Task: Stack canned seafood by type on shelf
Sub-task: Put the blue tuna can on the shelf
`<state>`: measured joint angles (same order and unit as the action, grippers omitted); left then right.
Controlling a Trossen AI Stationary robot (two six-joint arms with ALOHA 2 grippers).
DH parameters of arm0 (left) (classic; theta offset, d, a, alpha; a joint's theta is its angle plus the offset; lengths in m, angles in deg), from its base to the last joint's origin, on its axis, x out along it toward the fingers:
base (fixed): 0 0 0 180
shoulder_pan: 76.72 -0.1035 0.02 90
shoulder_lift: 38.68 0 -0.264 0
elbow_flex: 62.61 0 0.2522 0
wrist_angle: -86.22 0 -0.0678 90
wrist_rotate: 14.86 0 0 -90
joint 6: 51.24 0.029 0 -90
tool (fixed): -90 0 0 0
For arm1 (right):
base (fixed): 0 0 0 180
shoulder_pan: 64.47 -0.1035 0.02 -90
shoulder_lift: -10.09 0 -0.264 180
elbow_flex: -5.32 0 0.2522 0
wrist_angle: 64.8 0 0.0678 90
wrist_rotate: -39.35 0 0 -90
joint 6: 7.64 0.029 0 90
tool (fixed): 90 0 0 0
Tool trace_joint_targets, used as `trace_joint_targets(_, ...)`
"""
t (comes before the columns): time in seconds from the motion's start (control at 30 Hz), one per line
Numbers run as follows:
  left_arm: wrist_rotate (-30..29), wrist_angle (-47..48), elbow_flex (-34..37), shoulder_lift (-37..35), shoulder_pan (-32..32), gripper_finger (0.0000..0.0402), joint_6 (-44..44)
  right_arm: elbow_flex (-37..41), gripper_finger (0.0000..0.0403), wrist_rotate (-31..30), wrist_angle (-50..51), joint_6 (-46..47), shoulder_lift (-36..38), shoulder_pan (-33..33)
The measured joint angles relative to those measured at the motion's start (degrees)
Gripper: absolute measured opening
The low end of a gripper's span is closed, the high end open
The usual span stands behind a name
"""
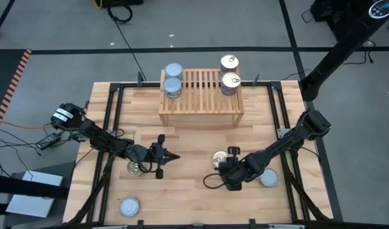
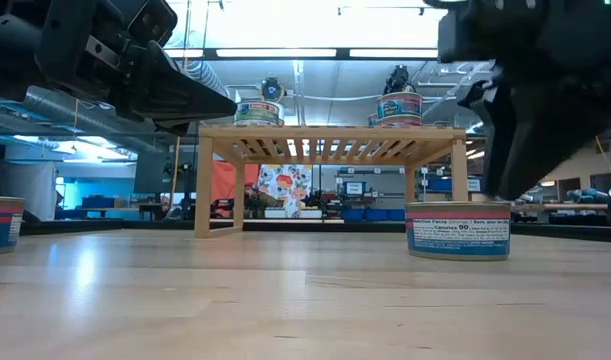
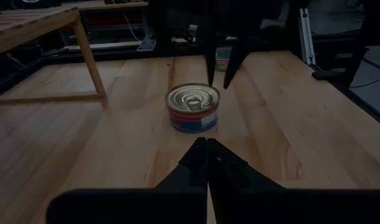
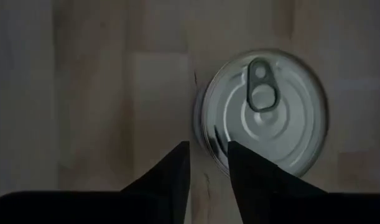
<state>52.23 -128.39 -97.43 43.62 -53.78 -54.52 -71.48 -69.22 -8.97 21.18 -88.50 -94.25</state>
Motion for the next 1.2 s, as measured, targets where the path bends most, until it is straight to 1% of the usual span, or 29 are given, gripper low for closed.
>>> trace_joint_targets(0.07, 0.0, 0.0, 0.0, 0.0, 0.0, 0.0005, 0.0, 0.0, 0.0119, 0.1, -0.1, -1.6, -1.8, 0.1)
trace_joint_targets(0.23, 0.0, 0.1, 0.0, 0.0, 0.0, 0.0005, 0.0, -0.4, 0.0117, -3.9, -0.3, -4.4, -4.7, 0.1)
trace_joint_targets(0.3, 0.0, 0.1, 0.0, 0.0, 0.0, 0.0005, 0.0, -0.8, 0.0109, -4.6, 0.1, -5.0, -4.9, 0.1)
trace_joint_targets(0.37, 0.0, 0.1, 0.0, 0.0, 0.0, 0.0005, 0.0, -1.4, 0.0092, -4.8, 0.7, -5.6, -5.0, 0.2)
trace_joint_targets(0.5, -0.1, 0.1, 0.0, 0.0, 0.0, 0.0005, 0.0, -2.8, 0.0029, -3.6, 1.1, -7.2, -5.1, 0.4)
trace_joint_targets(0.57, -0.1, 0.0, 0.0, 0.0, 0.0, 0.0005, -0.1, -3.4, 0.0010, -3.2, 1.3, -8.1, -5.2, 0.6)
trace_joint_targets(0.67, -0.1, 0.0, 0.0, 0.0, 0.0, 0.0005, -0.1, -4.8, 0.0013, -1.2, 1.9, -9.2, -5.3, 1.5)
trace_joint_targets(0.83, -0.1, 0.0, 0.0, 0.0, 0.0, 0.0005, -0.1, -8.1, 0.0005, 0.7, 1.8, -12.0, -5.4, 3.0)
trace_joint_targets(0.97, -0.1, 0.0, 0.0, 0.0, 0.0, 0.0005, -0.2, -11.5, 0.0004, 3.7, 1.8, -12.3, -5.4, 4.4)
trace_joint_targets(1.1, -0.1, 0.0, 0.0, 0.0, 0.0, 0.0005, -0.2, -14.5, 0.0004, 6.6, 1.3, -9.3, -4.9, 6.1)
trace_joint_targets(1.2, -0.1, 0.0, 0.0, 0.0, 0.0, 0.0005, -0.2, -15.1, 0.0003, 8.7, -0.2, -5.9, -4.1, 8.0)
